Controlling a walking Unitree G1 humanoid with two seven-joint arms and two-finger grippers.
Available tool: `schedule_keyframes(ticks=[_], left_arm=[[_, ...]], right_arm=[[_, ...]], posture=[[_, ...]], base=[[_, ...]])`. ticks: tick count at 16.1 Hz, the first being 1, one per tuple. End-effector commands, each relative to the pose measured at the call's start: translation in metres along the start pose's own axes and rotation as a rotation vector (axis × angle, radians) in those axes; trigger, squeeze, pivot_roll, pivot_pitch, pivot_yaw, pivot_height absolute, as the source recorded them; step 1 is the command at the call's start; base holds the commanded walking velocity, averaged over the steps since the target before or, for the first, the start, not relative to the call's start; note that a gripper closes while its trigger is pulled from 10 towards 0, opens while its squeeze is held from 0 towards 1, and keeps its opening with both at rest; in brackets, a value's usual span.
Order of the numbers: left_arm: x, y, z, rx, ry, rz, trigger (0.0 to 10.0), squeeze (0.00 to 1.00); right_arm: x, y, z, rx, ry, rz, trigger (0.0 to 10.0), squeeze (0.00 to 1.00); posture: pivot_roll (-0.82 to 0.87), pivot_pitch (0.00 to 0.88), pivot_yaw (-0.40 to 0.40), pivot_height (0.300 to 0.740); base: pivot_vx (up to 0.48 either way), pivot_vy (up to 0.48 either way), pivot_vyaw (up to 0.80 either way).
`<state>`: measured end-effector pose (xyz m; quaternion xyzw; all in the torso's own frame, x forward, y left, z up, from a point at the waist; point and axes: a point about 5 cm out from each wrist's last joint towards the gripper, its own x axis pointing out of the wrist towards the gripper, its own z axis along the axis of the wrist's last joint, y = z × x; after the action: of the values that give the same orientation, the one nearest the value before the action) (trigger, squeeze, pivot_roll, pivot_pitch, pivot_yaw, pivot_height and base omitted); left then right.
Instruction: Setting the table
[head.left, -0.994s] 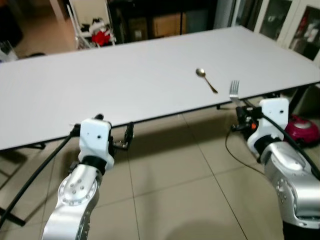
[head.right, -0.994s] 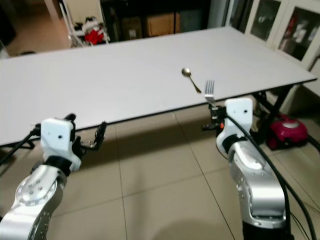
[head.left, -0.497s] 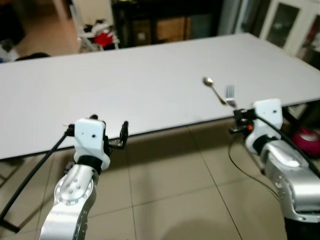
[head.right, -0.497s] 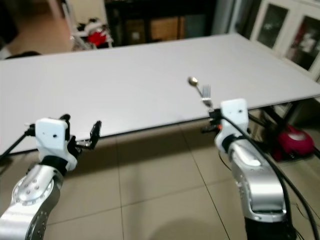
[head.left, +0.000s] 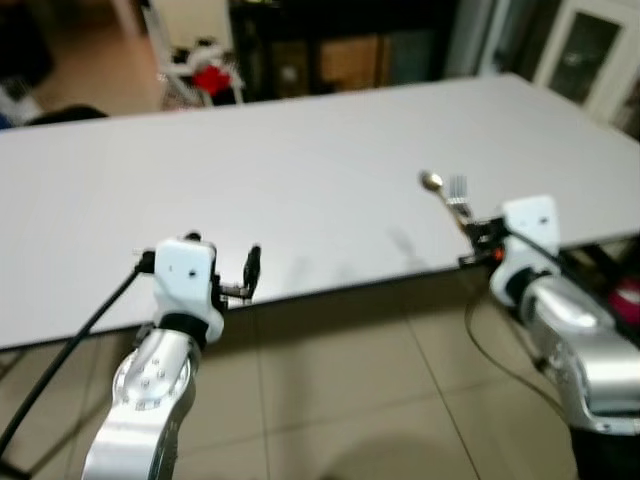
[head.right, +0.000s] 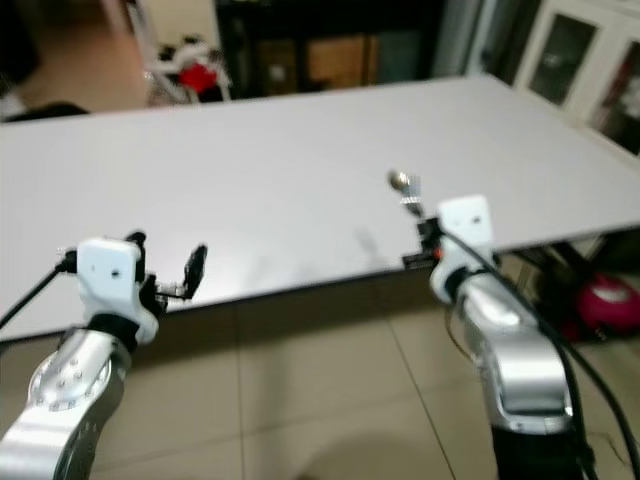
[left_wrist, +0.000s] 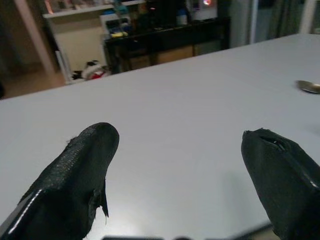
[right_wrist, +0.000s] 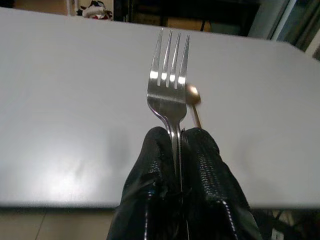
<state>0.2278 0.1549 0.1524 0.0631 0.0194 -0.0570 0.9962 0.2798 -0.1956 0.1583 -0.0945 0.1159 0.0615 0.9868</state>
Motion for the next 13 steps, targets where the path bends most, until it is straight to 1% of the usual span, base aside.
schedule_keyframes(ticks=[1, 3, 7, 9, 11, 12, 13], left_arm=[[0.000, 0.006, 0.001, 0.021, 0.001, 0.020, 10.0, 0.00], [0.000, 0.006, 0.000, 0.021, 0.003, 0.010, 10.0, 0.00], [0.002, 0.001, 0.002, 0.031, 0.003, -0.042, 10.0, 0.00], [0.003, 0.000, 0.002, 0.040, 0.004, -0.063, 10.0, 0.00], [0.005, -0.001, 0.002, 0.044, 0.004, -0.083, 10.0, 0.00], [0.006, -0.002, 0.003, 0.046, 0.002, -0.092, 10.0, 0.00], [0.008, -0.003, 0.003, 0.047, 0.001, -0.100, 10.0, 0.00]], right_arm=[[0.002, 0.007, 0.005, 0.001, -0.014, 0.033, 10.0, 0.00], [0.004, 0.004, 0.003, -0.010, 0.003, 0.023, 10.0, 0.00], [0.012, -0.006, -0.001, -0.073, 0.061, 0.017, 10.0, 0.00], [0.016, -0.011, -0.003, -0.078, 0.084, 0.011, 10.0, 0.00], [0.020, -0.017, -0.005, -0.062, 0.114, 0.000, 10.0, 0.00], [0.024, -0.020, -0.005, -0.073, 0.123, -0.002, 10.0, 0.00], [0.027, -0.024, -0.005, -0.109, 0.128, -0.001, 10.0, 0.00]], posture=[[-0.11, 0.000, 0.026, 0.740], [-0.11, 0.000, 0.029, 0.740], [-0.11, 0.000, 0.042, 0.740], [-0.11, 0.000, 0.045, 0.740], [-0.11, 0.000, 0.053, 0.740], [-0.11, 0.000, 0.057, 0.740], [-0.11, 0.000, 0.060, 0.740]], base=[[0.337, 0.000, 0.00], [0.337, 0.000, 0.00], [0.337, 0.000, 0.00], [0.338, 0.000, 0.00], [0.336, 0.000, 0.00], [0.334, 0.000, 0.00], [0.334, 0.000, 0.00]])
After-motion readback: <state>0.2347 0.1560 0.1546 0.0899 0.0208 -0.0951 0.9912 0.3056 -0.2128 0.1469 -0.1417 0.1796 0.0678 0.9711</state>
